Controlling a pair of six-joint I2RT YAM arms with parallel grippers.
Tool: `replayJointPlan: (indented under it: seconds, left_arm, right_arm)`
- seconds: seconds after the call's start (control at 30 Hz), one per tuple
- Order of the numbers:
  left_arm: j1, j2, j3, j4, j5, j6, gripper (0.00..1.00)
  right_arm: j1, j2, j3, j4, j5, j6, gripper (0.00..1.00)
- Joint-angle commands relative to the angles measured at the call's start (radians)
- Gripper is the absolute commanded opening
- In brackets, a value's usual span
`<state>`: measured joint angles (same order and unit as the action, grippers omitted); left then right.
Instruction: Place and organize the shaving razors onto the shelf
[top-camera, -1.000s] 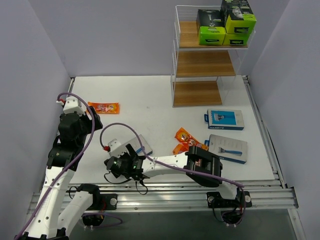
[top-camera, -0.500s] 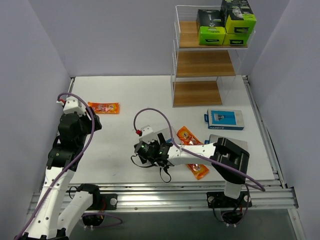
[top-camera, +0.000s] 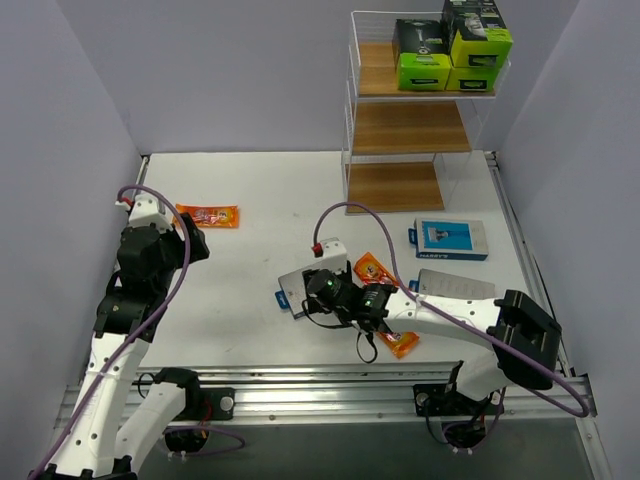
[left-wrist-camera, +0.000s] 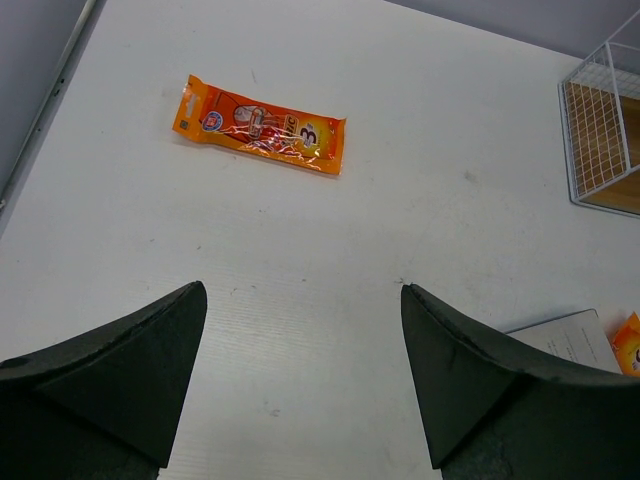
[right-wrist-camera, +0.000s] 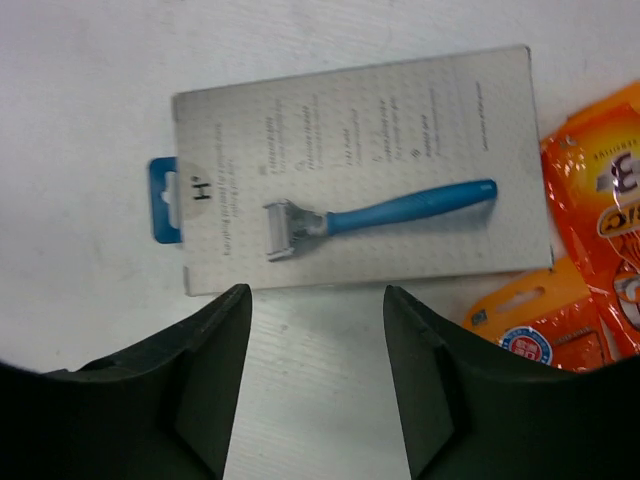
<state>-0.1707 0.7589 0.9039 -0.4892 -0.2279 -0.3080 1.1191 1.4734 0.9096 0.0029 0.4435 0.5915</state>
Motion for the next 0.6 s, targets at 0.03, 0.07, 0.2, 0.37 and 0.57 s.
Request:
replayJointPlan:
  seconds: [0.03, 0.07, 0.2, 0.37, 0.57]
  left_arm:
    - [-0.009, 0.000, 0.024, 0.024, 0.013, 0.000, 0.88]
    - [-0.010, 0.002, 0.026, 0.024, 0.013, 0.000, 0.88]
    - [-0.016, 0.005, 0.026, 0.026, 0.018, 0.000, 0.88]
    - [-0.024, 0.007, 0.026, 0.027, 0.024, 0.000, 0.88]
    - [-0.027, 0.008, 0.024, 0.028, 0.032, 0.000, 0.88]
  right_arm:
    - [-0.059, -0.073, -0.113, 0.057, -0.058, 0.073, 0.45]
    - [-0.064, -0.081, -0.142, 0.062, -0.060, 0.085, 0.43]
    - [-0.084, -0.094, -0.187, 0.060, -0.051, 0.126, 0.20]
    - [-0.102, -0.088, -0.221, 0.086, -0.062, 0.145, 0.05]
    - [-0.131, -0.062, -0.238, 0.097, -0.068, 0.165, 0.00]
